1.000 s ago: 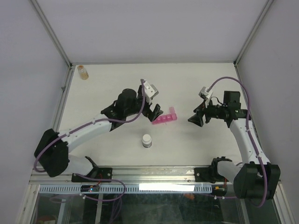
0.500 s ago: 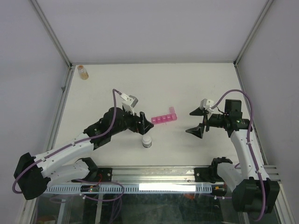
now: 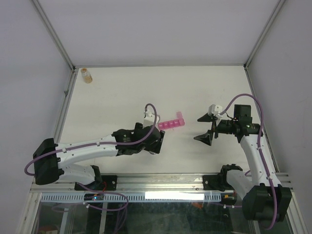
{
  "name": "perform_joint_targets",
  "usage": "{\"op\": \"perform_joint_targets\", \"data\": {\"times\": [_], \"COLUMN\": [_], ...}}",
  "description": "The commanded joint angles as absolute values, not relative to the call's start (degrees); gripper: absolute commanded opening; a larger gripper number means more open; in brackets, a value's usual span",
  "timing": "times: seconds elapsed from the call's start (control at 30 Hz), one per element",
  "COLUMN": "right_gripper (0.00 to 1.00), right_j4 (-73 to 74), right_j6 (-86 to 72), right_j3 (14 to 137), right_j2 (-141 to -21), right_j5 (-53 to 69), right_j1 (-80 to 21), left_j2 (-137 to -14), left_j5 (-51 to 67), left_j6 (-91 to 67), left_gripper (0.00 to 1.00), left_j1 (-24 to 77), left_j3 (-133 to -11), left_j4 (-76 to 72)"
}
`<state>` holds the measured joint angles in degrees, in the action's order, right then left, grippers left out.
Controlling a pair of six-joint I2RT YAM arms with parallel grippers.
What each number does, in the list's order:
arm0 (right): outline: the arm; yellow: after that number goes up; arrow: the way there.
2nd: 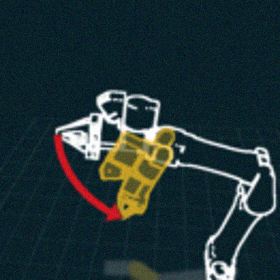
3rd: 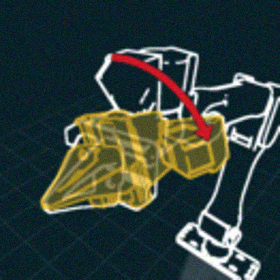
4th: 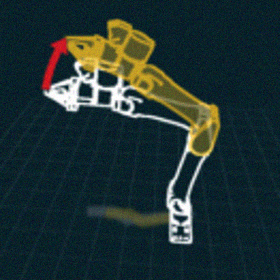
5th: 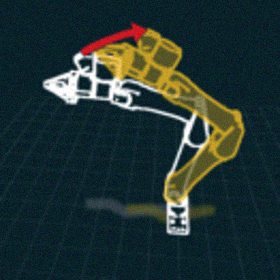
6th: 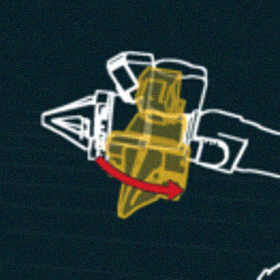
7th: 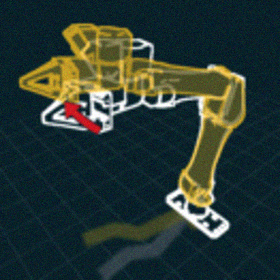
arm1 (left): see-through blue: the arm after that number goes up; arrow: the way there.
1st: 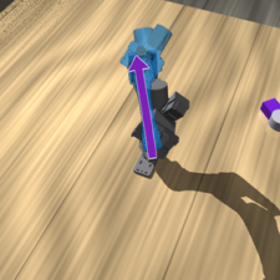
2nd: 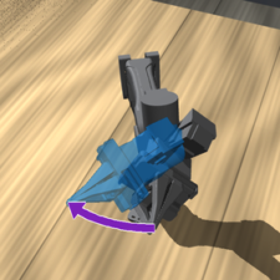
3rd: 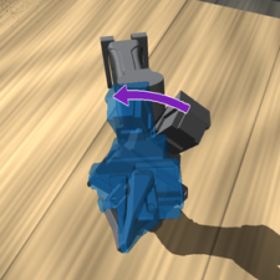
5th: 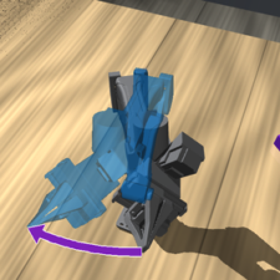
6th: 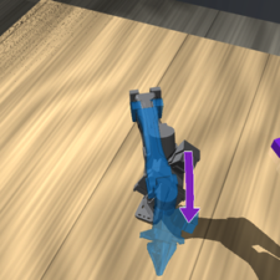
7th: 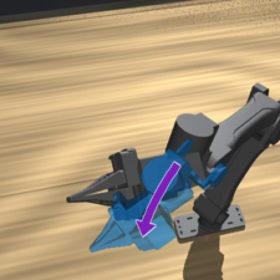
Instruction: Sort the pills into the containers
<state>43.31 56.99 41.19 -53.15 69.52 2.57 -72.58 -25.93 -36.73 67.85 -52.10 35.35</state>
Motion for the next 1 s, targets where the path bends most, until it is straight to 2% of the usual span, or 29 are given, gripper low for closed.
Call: {"op": "perform_joint_targets", "data": {"times": [0.0, 0.17, 0.43, 0.63, 0.77, 0.9, 0.97], "right_gripper": [0.99, 0.99, 0.99, 0.99, 0.99, 0.99, 0.99], "right_j4": [43.1, 43.2, 43.6, 43.8, 44.0, 44.6, 45.4], "right_j6": [58.2, 58.2, 58.2, 58.2, 58.3, 58.6, 59.0], "right_j3": [42.4, 42.5, 42.6, 42.7, 42.8, 43.0, 43.2], "right_j2": [-52.8, -52.7, -52.7, -52.6, -52.5, -52.7, -52.7], "right_j5": [71.4, 71.5, 71.6, 71.9, 72.0, 72.2, 72.7], "right_j1": [3.0, 3.0, 3.0, 3.1, 3.0, 3.0, 3.1], "left_j2": [-74.9, -78.0, -82.4, -85.2, -85.8, -85.9, -84.8], "left_j5": [-27.7, -24.5, -23.4, -21.8, -21.6, -21.7, -22.1], "left_j6": [-36.7, -35.0, -34.5, -34.3, -34.5, -34.5, -34.4], "left_gripper": [0.84, 0.85, 0.73, 0.71, 0.51, 0.17, 0.09], "left_j1": [68.2, 68.1, 68.0, 68.0, 67.9, 67.9, 67.9], "left_j3": [-55.1, -53.7, -53.6, -53.9, -54.1, -55.0, -55.8], "left_j4": [36.0, 31.0, 28.5, 28.7, 29.0, 29.0, 29.0]}}
